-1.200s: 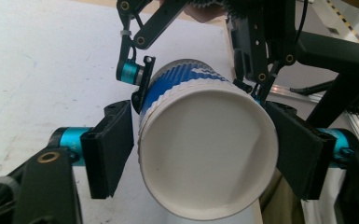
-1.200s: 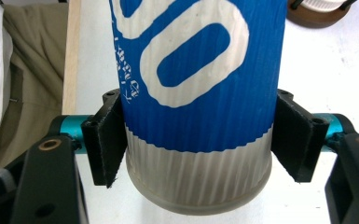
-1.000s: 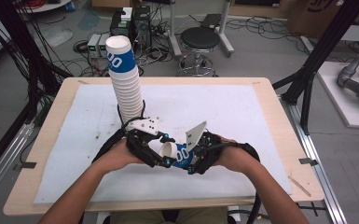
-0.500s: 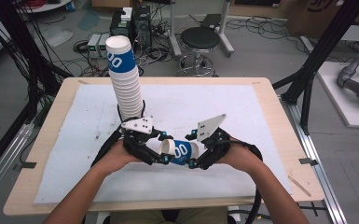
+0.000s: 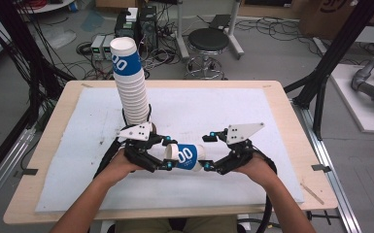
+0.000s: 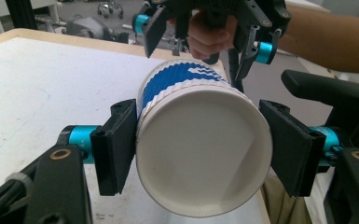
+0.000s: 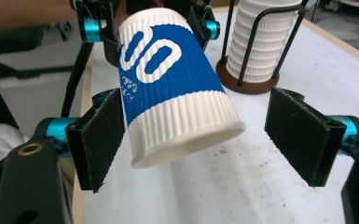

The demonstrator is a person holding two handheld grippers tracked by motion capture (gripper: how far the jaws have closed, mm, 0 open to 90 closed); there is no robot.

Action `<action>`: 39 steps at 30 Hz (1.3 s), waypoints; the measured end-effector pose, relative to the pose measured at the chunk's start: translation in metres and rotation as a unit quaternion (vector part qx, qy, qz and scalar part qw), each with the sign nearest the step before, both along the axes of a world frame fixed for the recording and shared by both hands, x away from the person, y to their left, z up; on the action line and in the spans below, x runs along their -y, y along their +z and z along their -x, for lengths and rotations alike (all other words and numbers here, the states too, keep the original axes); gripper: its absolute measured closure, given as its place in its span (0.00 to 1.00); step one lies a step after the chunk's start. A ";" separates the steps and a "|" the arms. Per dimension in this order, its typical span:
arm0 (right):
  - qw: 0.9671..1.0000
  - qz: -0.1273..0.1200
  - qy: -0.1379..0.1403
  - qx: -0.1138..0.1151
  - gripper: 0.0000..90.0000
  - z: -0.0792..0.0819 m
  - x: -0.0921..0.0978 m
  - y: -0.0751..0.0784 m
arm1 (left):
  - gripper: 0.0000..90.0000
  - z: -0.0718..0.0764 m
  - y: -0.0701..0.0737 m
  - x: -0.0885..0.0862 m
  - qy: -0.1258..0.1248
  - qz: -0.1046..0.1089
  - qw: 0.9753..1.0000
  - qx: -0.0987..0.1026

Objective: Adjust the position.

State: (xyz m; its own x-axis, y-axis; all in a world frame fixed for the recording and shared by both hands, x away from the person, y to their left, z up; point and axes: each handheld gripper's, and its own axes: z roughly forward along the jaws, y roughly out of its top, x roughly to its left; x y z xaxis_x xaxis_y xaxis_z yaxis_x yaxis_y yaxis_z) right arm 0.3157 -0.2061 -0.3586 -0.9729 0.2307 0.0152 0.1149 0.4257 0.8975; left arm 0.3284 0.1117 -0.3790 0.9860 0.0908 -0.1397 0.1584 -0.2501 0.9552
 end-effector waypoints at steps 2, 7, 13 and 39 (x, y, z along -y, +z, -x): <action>1.000 -0.017 -0.002 -0.002 0.23 0.001 0.003 -0.004 | 0.34 0.000 -0.003 -0.002 0.003 0.015 1.000 0.000; 0.999 -0.046 -0.011 -0.009 0.23 0.004 0.009 -0.017 | 0.34 0.001 -0.013 -0.005 0.005 0.036 0.999 -0.005; 0.998 -0.058 -0.021 -0.023 0.23 0.007 0.015 -0.030 | 0.34 0.002 -0.019 -0.006 0.007 0.053 0.999 -0.008; 0.996 -0.071 0.027 -0.055 0.21 0.005 -0.003 -0.044 | 0.35 0.006 -0.021 0.001 -0.030 0.092 0.995 -0.005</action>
State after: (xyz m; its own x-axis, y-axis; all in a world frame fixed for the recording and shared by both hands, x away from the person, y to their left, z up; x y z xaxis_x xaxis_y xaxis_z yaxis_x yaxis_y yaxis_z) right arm 0.3105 -0.2028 -0.4031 -0.9746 0.1652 0.1510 0.1958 0.3033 0.9325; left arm 0.3223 0.1111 -0.3999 0.9872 0.0038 -0.1593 0.1591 -0.0807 0.9840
